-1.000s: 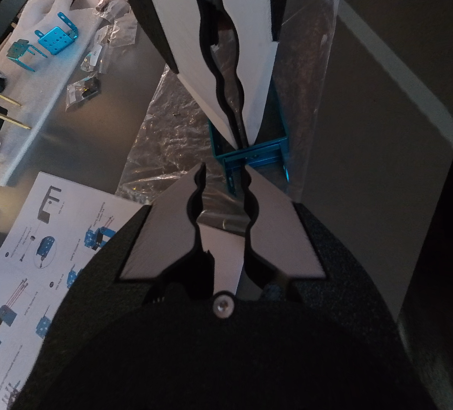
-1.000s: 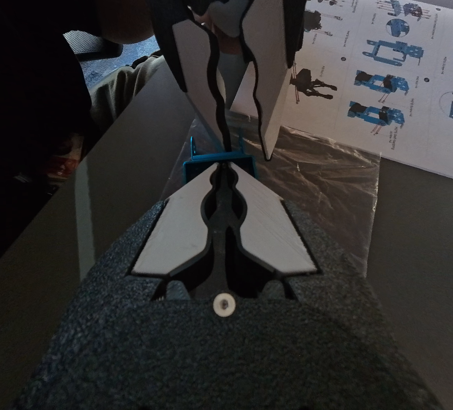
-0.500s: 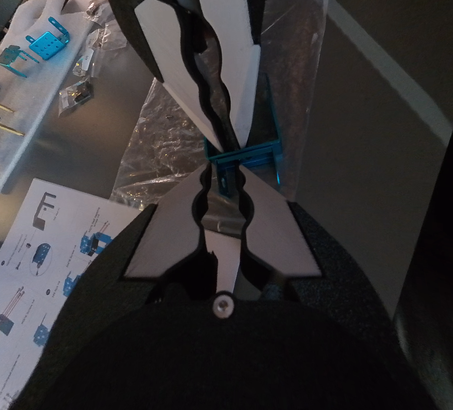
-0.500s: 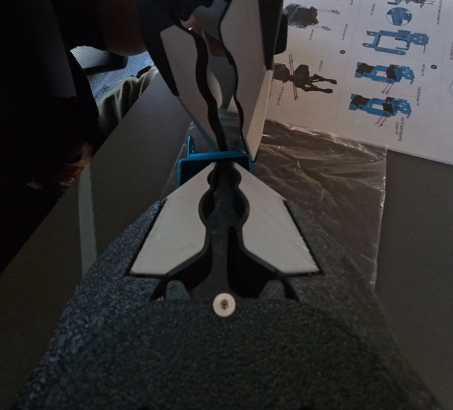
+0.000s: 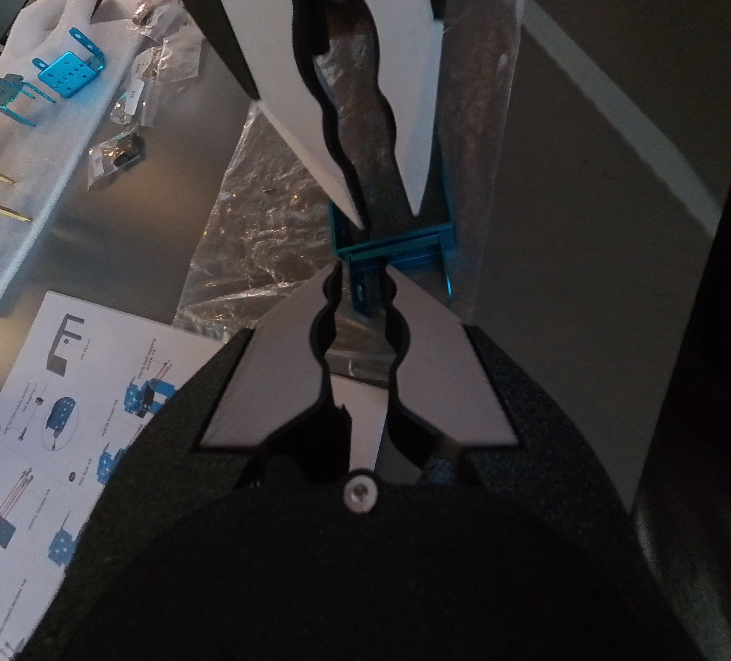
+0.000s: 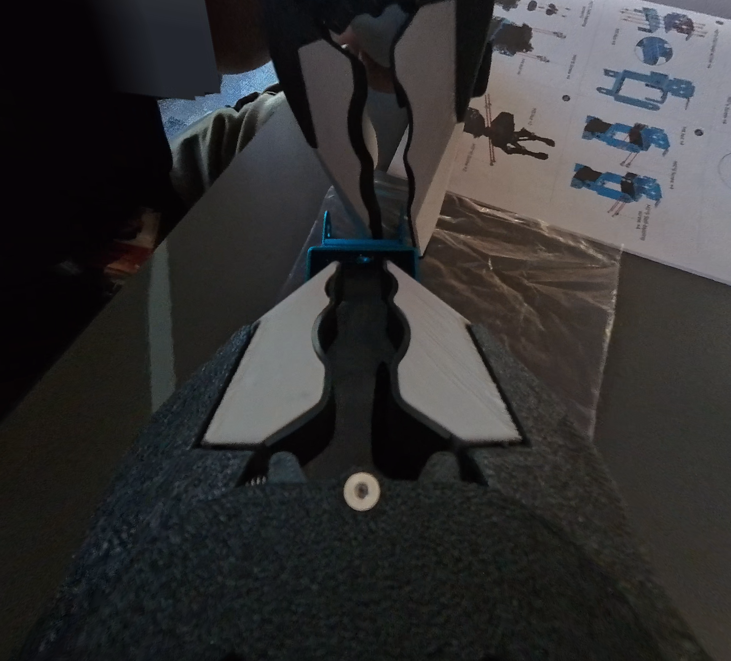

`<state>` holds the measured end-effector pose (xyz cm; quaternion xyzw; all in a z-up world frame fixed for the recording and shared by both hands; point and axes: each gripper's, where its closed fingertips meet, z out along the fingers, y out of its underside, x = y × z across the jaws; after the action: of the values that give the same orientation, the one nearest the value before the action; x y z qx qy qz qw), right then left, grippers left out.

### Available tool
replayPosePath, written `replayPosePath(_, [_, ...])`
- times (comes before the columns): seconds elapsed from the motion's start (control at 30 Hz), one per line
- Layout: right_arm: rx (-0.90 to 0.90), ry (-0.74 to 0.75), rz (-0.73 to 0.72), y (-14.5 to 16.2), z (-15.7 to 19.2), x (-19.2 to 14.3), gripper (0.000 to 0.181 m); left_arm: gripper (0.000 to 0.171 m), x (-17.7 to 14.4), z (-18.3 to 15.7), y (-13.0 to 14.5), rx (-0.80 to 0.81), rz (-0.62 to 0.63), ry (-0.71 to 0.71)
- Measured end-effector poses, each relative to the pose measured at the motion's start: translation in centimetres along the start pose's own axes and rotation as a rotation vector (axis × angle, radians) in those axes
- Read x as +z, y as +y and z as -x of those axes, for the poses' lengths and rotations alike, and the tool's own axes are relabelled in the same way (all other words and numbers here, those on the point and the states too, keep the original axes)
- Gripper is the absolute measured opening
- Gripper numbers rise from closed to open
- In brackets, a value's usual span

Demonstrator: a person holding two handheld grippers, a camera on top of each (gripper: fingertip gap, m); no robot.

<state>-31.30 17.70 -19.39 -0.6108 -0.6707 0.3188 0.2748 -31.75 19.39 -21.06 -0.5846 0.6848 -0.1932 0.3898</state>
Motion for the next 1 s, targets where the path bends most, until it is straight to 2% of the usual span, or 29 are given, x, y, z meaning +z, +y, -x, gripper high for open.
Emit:
replayPosePath(0.13, [-0.048, 0.094, 0.039, -0.3, -1.8, -2.9, 0.021, 0.018, 0.0, 0.0, 0.0, -0.001, -0.001, 0.000])
replayPosePath(0.17, [-0.045, 0.102, 0.060, -0.1, -2.0, -3.5, 0.027, 0.018, 0.0, 0.0, 0.0, -0.001, -0.001, 0.000])
replayPosePath(0.3, [0.044, 0.020, 0.142, 1.8, -1.3, -4.3, 0.086, 0.020, 0.0, 0.1, 0.1, -0.003, 0.002, -0.007])
replayPosePath(0.33, [0.053, 0.011, 0.170, 2.5, -1.2, -4.0, 0.094, 0.020, 0.0, 0.1, 0.1, -0.002, 0.002, -0.007])
replayPosePath(0.47, [0.006, -0.004, 0.231, 3.7, -0.3, -2.0, 0.078, 0.020, 0.0, 0.1, 0.1, -0.004, 0.001, -0.005])
replayPosePath(0.57, [-0.032, 0.003, 0.241, 3.5, 0.0, -1.2, 0.064, 0.020, 0.0, 0.1, 0.0, 0.001, 0.001, -0.007])
replayPosePath(0.8, [-0.028, -0.040, 0.241, 2.3, -0.2, -1.2, 0.064, 0.019, -0.4, 0.1, 0.1, 0.010, -0.003, -0.015])
replayPosePath(1.0, [-0.075, -0.093, 0.318, 2.4, -1.3, -0.2, 0.065, 0.020, -1.1, 0.7, 1.1, -0.007, 0.022, -0.029])
